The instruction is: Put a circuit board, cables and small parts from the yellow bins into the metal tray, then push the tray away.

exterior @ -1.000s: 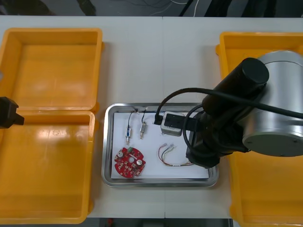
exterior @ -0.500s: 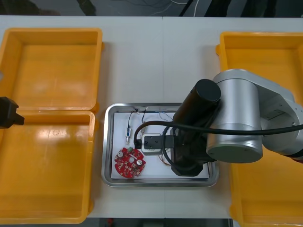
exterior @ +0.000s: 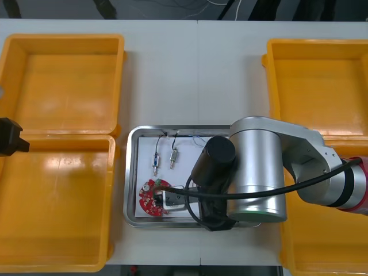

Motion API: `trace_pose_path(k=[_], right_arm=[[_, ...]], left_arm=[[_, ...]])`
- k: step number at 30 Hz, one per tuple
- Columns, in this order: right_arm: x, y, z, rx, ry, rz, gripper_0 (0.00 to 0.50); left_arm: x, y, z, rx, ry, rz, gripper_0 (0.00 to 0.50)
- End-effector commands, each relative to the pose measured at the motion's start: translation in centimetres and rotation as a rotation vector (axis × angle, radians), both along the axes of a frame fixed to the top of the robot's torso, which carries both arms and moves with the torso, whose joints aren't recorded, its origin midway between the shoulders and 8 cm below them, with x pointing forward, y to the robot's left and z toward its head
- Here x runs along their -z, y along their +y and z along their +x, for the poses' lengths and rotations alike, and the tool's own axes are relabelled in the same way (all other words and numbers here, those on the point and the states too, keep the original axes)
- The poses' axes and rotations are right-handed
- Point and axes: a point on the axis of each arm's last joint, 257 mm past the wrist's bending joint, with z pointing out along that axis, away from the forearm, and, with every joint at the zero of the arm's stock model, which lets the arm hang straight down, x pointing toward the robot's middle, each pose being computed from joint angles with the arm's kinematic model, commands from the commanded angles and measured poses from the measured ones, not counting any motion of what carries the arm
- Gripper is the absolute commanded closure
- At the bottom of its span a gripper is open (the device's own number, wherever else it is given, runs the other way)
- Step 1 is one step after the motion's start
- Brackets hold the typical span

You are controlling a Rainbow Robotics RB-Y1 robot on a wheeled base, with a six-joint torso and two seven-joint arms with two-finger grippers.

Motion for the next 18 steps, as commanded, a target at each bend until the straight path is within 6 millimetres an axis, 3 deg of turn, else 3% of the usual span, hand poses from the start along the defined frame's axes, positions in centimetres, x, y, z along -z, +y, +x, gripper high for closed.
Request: trace_pose_path(k=[1, 10, 18], right_arm=[[0.8, 0.8, -1.1, 0.014, -0.005, -0.008, 0.0], [1.7, 2.2, -2.7, 0.053, 0.005, 0.017, 0.0], [2.5, 2.5, -2.9, 0.071, -0.023, 0.018, 0.0]], left_arm=[[-1.1, 1.1, -0.5, 0.047, -0.016, 0.061, 0.0], [-1.1, 1.1, -0.5, 0.047, -0.016, 0.061, 0.0], [-1.1, 1.1, -0.5, 0.047, -0.016, 0.061, 0.0]])
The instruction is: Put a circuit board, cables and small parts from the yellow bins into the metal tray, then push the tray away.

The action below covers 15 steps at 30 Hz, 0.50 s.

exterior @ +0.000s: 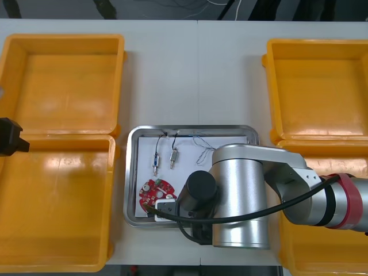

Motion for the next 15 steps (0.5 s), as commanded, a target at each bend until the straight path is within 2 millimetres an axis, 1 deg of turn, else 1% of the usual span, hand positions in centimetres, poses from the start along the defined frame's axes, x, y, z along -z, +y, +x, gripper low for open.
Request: trace_pose_path(k=[1, 8, 15], right_arm=[[0.5, 1.1, -1.4, -0.004, -0.002, 0.017, 0.0], [1.8, 0.8, -1.5, 0.006, -0.053, -0.003, 0.0], [2.7, 0.8, -2.7, 0.021, -0.031, -0.004, 0.0]], left_arm=[[-1.1, 1.1, -0.5, 0.047, -0.016, 0.061, 0.0], [-1.1, 1.1, -0.5, 0.047, -0.016, 0.061, 0.0], [-1.1, 1.1, -0.5, 0.047, -0.016, 0.061, 0.0]])
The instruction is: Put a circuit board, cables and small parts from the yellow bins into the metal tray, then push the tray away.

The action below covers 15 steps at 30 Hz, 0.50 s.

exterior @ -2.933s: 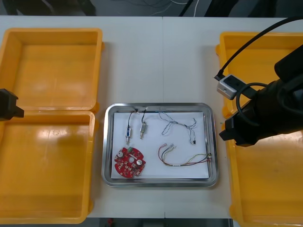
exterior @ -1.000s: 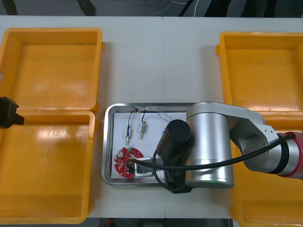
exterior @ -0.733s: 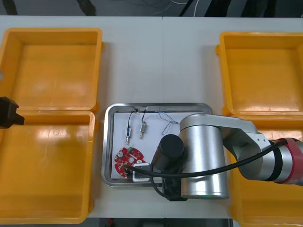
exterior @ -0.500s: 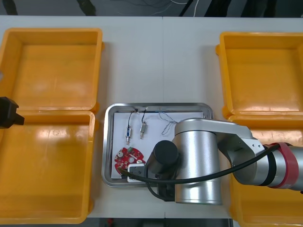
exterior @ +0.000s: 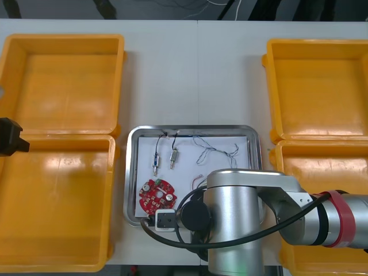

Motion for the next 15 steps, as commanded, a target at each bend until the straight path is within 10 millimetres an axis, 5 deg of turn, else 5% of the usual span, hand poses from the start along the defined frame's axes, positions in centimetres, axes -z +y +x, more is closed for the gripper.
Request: trace_pose_path(k=[1, 15], right_arm=[[0.7, 1.08, -2.1, 0.001, 0.021, 0.021, 0.0], [1.44, 1.6, -2.37, 0.014, -0.013, 0.019, 0.0]], left_arm=[[-1.09, 1.14, -0.46, 0.047, -0.016, 0.061, 0.0], [-1.09, 1.14, -0.46, 0.047, -0.016, 0.061, 0.0]])
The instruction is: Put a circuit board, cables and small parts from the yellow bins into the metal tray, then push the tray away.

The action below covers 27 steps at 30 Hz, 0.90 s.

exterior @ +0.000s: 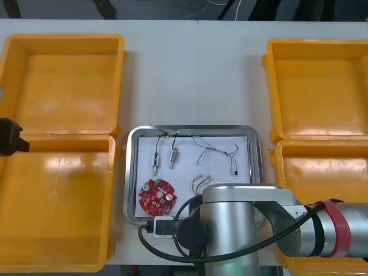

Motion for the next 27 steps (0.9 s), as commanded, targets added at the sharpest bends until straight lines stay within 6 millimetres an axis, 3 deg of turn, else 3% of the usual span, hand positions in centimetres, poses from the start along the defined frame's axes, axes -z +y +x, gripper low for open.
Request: trace_pose_path(k=[1, 27], right_arm=[[0.6, 1.4, -1.7, 0.003, 0.018, 0.022, 0.0], [1.6, 2.0, -0.4, 0.034, -0.018, 0.016, 0.0]], left_arm=[[-1.1, 1.1, -0.5, 0.047, -0.016, 0.061, 0.0], [-1.1, 1.1, -0.5, 0.047, -0.016, 0.061, 0.0]])
